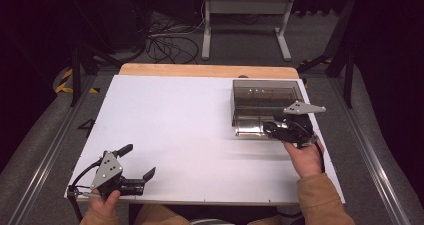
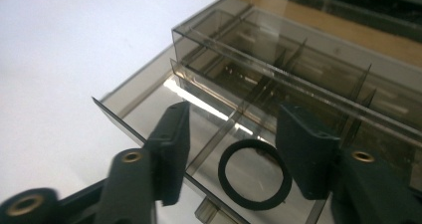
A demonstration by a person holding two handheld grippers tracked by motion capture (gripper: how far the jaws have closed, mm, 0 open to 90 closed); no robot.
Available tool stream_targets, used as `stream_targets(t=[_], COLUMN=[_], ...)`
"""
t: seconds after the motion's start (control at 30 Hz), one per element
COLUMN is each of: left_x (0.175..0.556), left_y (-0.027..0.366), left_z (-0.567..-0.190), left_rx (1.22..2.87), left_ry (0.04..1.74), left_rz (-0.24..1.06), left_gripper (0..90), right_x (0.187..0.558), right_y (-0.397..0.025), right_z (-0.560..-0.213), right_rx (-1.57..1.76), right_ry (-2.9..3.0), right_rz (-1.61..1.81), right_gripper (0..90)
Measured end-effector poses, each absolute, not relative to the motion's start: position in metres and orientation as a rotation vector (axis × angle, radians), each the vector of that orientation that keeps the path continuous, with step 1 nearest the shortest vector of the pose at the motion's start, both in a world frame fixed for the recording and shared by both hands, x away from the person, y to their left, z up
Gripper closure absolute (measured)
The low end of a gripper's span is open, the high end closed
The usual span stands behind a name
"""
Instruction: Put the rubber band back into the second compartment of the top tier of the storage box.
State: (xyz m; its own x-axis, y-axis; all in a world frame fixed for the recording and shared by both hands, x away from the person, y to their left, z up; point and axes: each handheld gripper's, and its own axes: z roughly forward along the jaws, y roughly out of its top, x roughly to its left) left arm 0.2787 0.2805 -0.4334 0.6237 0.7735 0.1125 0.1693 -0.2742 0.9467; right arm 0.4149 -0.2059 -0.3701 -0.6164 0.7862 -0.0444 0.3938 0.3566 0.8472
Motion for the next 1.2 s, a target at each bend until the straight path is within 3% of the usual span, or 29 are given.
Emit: stream_targets(t=[0.03, 0.3, 0.9, 1.2], left_x=[0.279, 0.279, 0.278, 0.278], left_y=[0.281, 0.28, 0.281, 0.281], left_z=[-0.433, -0.433, -0.433, -0.433], left_rx=[1.785, 1.784, 1.782, 1.78], left_ry=[0.765, 0.764, 0.763, 0.762], left_rz=[0.71, 0.71, 0.714, 0.711], left_gripper=[2.0, 2.0, 2.0, 2.0], right_x=[0.412, 0.404, 0.392, 0.379], right_y=[-0.207, -0.207, -0.203, -0.201], right_z=[-0.367, -0.358, -0.349, -0.343], right_rx=[1.004, 0.949, 0.895, 0.793], right_ry=[2.164, 2.152, 2.152, 2.164], right_rz=[1.203, 1.261, 1.287, 1.354], right_gripper=[40.6, 32.7, 30.5, 24.1])
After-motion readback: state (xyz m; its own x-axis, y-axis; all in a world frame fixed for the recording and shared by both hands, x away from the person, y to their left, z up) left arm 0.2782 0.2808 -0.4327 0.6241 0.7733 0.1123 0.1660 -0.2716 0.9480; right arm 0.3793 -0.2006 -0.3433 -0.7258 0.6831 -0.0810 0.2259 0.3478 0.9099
